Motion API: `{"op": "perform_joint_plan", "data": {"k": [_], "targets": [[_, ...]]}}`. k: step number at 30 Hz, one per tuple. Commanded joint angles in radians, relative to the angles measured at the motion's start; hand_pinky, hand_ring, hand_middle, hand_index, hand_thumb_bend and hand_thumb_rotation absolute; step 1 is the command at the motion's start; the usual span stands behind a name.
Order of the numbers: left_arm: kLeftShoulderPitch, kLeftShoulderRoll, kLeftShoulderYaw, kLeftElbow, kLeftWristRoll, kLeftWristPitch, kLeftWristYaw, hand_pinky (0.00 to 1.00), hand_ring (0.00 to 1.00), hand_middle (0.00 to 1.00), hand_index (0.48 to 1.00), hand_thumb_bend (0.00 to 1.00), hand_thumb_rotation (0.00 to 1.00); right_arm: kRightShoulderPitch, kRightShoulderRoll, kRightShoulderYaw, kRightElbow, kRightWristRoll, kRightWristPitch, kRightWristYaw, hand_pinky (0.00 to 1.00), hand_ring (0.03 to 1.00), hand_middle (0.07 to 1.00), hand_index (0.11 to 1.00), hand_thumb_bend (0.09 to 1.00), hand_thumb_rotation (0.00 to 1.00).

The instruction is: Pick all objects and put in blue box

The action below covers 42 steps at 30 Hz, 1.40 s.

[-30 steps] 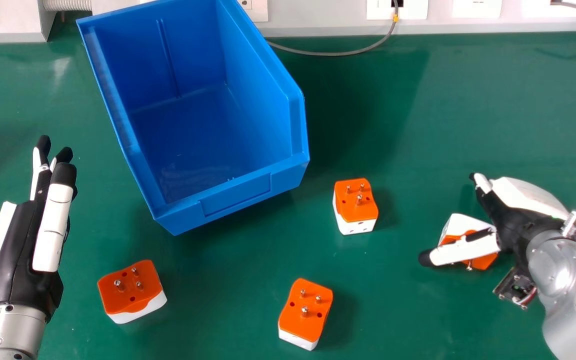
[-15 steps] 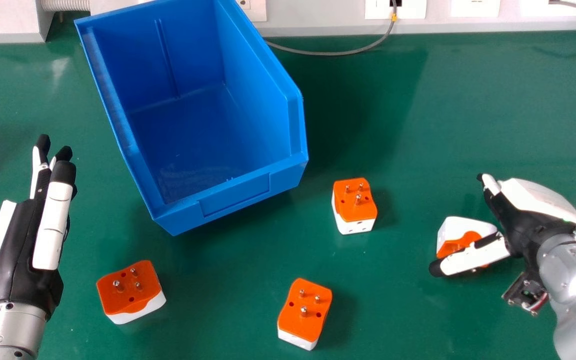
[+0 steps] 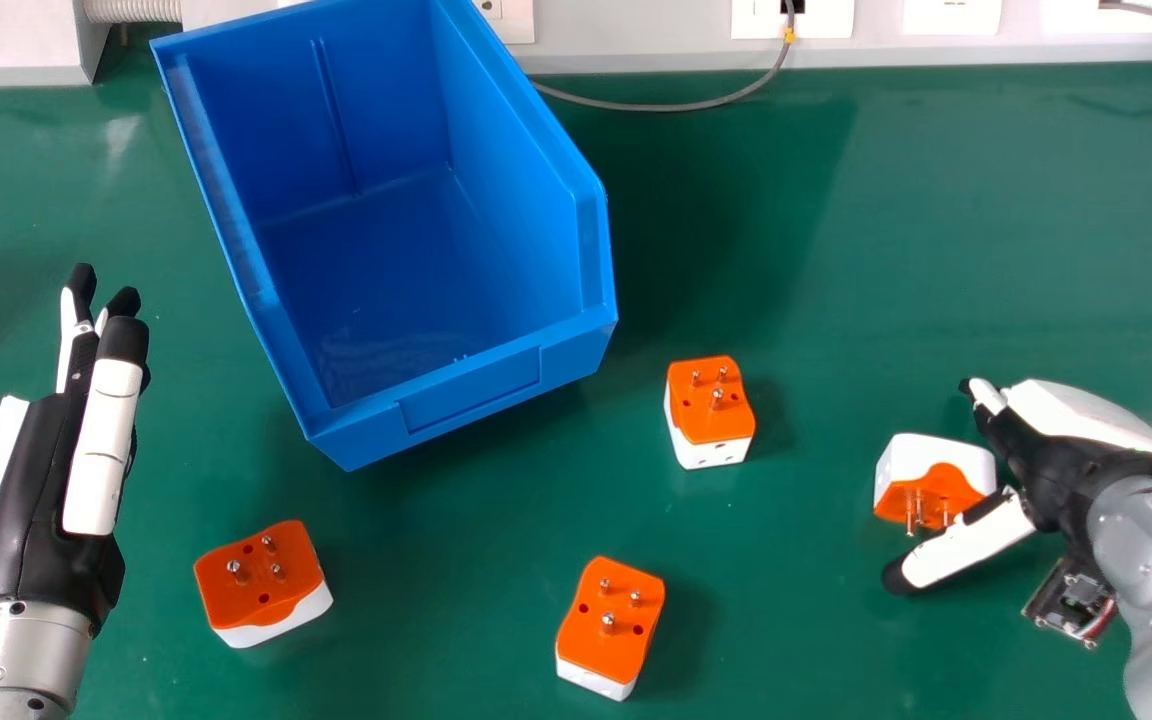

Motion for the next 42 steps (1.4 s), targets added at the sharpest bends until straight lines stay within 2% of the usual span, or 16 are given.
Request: {"op": "perform_joint_plan", "data": {"k": [1, 7, 15, 22, 29, 37, 42], "targets": [[0.001, 0.010, 0.006, -0.020, -0.005, -0.011, 0.001, 1.00, 1.00, 1.00, 1.000, 0.76, 1.00, -0.028, -0.031, 0.012, -0.008, -0.028, -0.016, 0.015, 1.00, 1.000, 1.000, 1.000, 0.950, 0.35], [-0.003, 0.011, 0.006, -0.011, -0.002, -0.016, 0.003, 1.00, 1.00, 1.00, 1.000, 0.77, 1.00, -0.051, -0.049, 0.042, 0.020, -0.060, -0.064, 0.023, 1.00, 1.000, 1.000, 1.000, 0.936, 0.32], [0.010, 0.007, 0.004, -0.035, 0.000, -0.013, 0.006, 1.00, 1.00, 1.00, 1.000, 0.77, 1.00, -0.065, -0.052, 0.050, 0.059, -0.081, -0.126, 0.008, 1.00, 1.000, 1.000, 0.995, 0.914, 0.31], [0.015, 0.009, 0.004, -0.038, -0.005, -0.008, 0.000, 1.00, 1.00, 1.00, 1.000, 0.78, 1.00, -0.079, -0.040, 0.057, 0.090, -0.097, -0.160, -0.002, 1.00, 1.000, 1.000, 0.969, 0.881, 0.33], [0.019, 0.010, 0.004, -0.043, -0.005, -0.008, -0.002, 1.00, 1.00, 1.00, 1.000, 0.79, 1.00, -0.093, -0.019, 0.062, 0.123, -0.106, -0.163, -0.016, 0.99, 1.000, 0.999, 0.960, 0.837, 0.33], [0.032, 0.005, 0.001, -0.081, -0.010, 0.013, -0.003, 1.00, 1.00, 1.00, 1.000, 0.80, 1.00, -0.100, -0.024, 0.065, 0.115, -0.102, -0.208, -0.013, 0.96, 0.994, 0.983, 0.943, 0.808, 0.34], [0.033, 0.005, 0.001, -0.074, -0.007, 0.003, -0.006, 1.00, 1.00, 1.00, 1.000, 0.81, 1.00, -0.093, -0.005, 0.055, 0.098, -0.088, -0.211, -0.024, 0.97, 0.993, 0.980, 0.941, 0.783, 0.34]]}}
